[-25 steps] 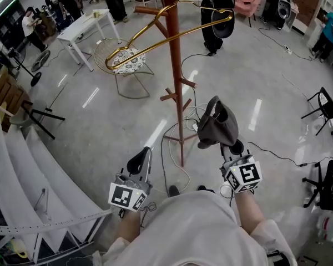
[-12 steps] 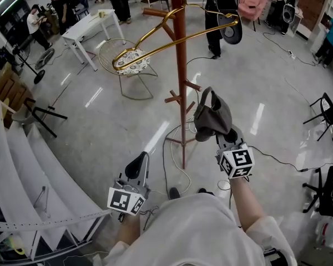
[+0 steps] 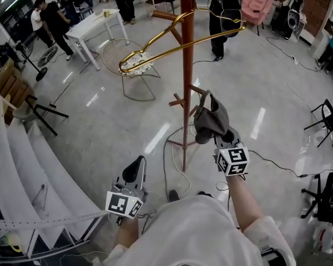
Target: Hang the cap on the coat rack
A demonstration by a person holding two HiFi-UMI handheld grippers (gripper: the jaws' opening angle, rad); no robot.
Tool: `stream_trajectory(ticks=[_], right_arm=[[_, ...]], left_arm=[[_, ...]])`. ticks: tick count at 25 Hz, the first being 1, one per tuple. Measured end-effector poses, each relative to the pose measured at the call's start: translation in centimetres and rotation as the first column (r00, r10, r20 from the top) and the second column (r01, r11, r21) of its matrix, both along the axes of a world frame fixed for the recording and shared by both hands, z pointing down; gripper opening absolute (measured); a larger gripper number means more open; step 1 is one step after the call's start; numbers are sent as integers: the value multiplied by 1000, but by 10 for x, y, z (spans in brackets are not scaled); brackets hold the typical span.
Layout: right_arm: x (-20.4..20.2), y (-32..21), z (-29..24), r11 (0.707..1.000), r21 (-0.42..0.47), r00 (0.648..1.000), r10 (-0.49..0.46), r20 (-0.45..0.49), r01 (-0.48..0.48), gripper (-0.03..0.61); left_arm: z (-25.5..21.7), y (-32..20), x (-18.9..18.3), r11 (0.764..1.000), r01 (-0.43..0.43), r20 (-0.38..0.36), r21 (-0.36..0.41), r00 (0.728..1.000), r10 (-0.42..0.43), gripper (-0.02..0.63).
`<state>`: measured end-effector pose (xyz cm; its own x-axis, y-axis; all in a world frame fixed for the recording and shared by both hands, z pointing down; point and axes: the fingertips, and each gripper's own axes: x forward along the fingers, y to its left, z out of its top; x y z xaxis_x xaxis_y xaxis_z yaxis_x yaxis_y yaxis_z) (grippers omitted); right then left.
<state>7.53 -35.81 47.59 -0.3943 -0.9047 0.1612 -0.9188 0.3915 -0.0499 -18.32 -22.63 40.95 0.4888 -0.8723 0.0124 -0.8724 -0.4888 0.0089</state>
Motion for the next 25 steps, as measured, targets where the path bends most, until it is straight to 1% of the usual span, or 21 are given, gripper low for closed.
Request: stream_trajectory(ticks=[8, 25], right_arm=[[-4, -20, 21, 999, -41, 1000, 11, -7, -11, 28], [-34, -61, 44, 996, -90, 999, -23, -49, 19, 28]], left_arm=[[3, -6, -5, 1000, 8, -1, -3, 1000, -8, 9], [-1, -25, -22, 998, 61, 12, -13, 998, -61, 9]])
